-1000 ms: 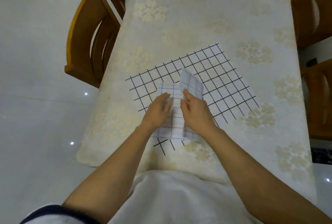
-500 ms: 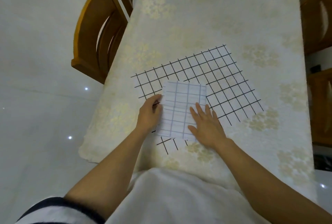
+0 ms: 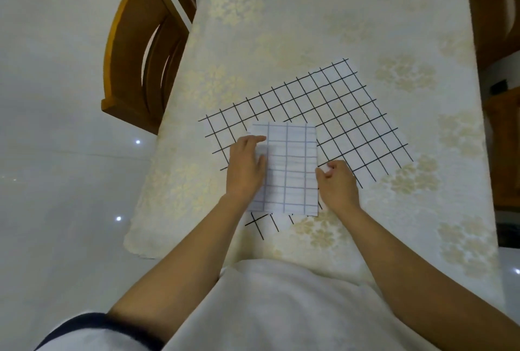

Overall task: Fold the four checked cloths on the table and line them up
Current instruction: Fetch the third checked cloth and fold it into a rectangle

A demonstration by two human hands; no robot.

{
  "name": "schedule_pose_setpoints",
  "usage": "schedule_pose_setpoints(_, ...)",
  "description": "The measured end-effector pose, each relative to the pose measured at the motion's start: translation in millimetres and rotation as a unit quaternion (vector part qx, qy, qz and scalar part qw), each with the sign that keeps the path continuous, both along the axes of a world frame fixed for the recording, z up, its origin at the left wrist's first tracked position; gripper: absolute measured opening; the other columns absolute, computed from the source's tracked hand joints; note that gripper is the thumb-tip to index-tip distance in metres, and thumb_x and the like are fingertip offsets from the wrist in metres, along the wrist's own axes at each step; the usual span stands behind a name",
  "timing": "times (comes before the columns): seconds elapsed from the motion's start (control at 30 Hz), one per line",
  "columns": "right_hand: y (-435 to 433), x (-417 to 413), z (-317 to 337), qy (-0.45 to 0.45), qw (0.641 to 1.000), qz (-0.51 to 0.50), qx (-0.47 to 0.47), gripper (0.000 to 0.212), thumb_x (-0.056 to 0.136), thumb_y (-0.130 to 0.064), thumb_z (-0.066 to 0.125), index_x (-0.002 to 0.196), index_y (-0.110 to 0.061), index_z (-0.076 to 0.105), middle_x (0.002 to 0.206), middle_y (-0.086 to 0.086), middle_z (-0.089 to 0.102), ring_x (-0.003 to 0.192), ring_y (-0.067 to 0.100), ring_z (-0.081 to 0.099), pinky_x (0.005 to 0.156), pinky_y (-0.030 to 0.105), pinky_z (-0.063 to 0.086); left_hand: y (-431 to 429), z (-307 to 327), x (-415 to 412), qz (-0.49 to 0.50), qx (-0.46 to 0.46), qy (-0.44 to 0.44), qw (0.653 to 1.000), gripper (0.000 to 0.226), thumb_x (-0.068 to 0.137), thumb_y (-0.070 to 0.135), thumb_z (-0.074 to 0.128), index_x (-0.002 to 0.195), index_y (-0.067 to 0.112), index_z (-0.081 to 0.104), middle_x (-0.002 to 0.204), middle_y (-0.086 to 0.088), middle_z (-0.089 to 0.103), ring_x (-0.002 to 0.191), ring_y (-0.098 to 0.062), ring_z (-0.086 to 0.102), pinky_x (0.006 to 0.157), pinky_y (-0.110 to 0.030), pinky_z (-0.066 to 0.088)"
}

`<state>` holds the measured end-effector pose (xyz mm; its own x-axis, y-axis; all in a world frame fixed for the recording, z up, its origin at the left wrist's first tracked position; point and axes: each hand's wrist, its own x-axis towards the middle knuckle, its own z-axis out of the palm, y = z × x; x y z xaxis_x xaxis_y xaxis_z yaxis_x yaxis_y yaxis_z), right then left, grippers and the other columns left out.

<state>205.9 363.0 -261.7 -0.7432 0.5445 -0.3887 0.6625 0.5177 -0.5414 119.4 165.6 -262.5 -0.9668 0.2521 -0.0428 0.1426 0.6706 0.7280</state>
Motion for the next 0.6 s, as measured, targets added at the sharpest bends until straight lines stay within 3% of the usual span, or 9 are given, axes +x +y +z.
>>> schedule_pose_setpoints(0.07, 4, -4, -1, -0.039, 0.999, -0.008, -0.026, 0.038, 0.095, -0.04, 0.062, 0.118, -0.011, 0.055, 0.104, 0.006, 0.065, 0.096, 0.025, 0.062, 0.076, 0.033, 0.049, 27, 3, -6, -0.158, -0.072, 0.011, 0.985, 0.05, 0.094, 0.003, 0.057, 0.141, 0.019, 0.052, 0.144, -0.003, 0.05, 0.129, -0.025, 0.043, 0.105, -0.038, 0.043)
schedule_pose_setpoints(0.2, 7, -12, -5, -0.066, 0.997, 0.013, -0.032, 0.022, 0.091, -0.035, 0.068, 0.1, -0.014, 0.066, 0.097, 0.002, 0.069, 0.093, 0.023, 0.063, 0.078, 0.036, 0.053, 79, 8, -18, -0.384, -0.214, 0.053, 0.896, 0.072, 0.087, -0.005, 0.063, 0.149, 0.024, 0.042, 0.158, -0.001, 0.035, 0.127, -0.029, 0.046, 0.098, -0.041, 0.048)
schedule_pose_setpoints(0.27, 8, -15, -2, -0.071, 0.996, 0.032, -0.041, 0.017, 0.09, -0.027, 0.067, 0.077, -0.017, 0.065, 0.078, 0.001, 0.068, 0.084, 0.026, 0.063, 0.07, 0.036, 0.052, 96, 13, -23, -0.441, -0.275, 0.089, 0.85, 0.068, 0.09, 0.003, 0.065, 0.149, 0.026, 0.042, 0.16, 0.001, 0.032, 0.134, -0.029, 0.04, 0.109, -0.04, 0.038)
schedule_pose_setpoints(0.33, 12, -15, 2, -0.069, 0.995, 0.062, -0.034, 0.031, 0.09, -0.023, 0.066, 0.062, -0.021, 0.054, 0.062, -0.003, 0.057, 0.075, 0.024, 0.058, 0.062, 0.03, 0.044, 107, 16, -29, -0.48, -0.326, 0.12, 0.805, 0.057, 0.094, 0.015, 0.064, 0.147, 0.026, 0.046, 0.161, 0.001, 0.031, 0.147, -0.031, 0.027, 0.123, -0.043, 0.016)
schedule_pose_setpoints(0.4, 15, -11, 4, -0.05, 0.996, 0.062, -0.035, 0.024, 0.09, -0.025, 0.069, 0.069, -0.021, 0.057, 0.062, -0.008, 0.056, 0.07, 0.017, 0.056, 0.058, 0.026, 0.039, 112, 17, -35, -0.504, -0.36, 0.137, 0.773, 0.05, 0.097, 0.029, 0.061, 0.145, 0.026, 0.049, 0.161, 0.001, 0.03, 0.153, -0.03, 0.013, 0.125, -0.046, -0.002)
schedule_pose_setpoints(0.47, 21, -8, 7, -0.025, 0.997, 0.045, -0.055, 0.012, 0.088, -0.026, 0.072, 0.083, -0.021, 0.062, 0.069, -0.01, 0.06, 0.072, 0.012, 0.058, 0.058, 0.022, 0.041, 113, 18, -44, -0.523, -0.364, 0.136, 0.759, 0.044, 0.098, 0.037, 0.059, 0.141, 0.027, 0.054, 0.159, 0.001, 0.034, 0.154, -0.028, 0.01, 0.124, -0.047, -0.006)
schedule_pose_setpoints(0.6, 41, -2, 9, 0.02, 0.992, 0.008, -0.128, 0.018, 0.086, -0.02, 0.075, 0.101, -0.02, 0.064, 0.068, -0.012, 0.061, 0.074, 0.008, 0.062, 0.066, 0.021, 0.046, 114, 25, -60, -0.509, -0.311, 0.114, 0.794, 0.025, 0.1, 0.038, 0.054, 0.121, 0.03, 0.065, 0.137, 0.005, 0.056, 0.15, -0.022, 0.025, 0.124, -0.05, -0.006)
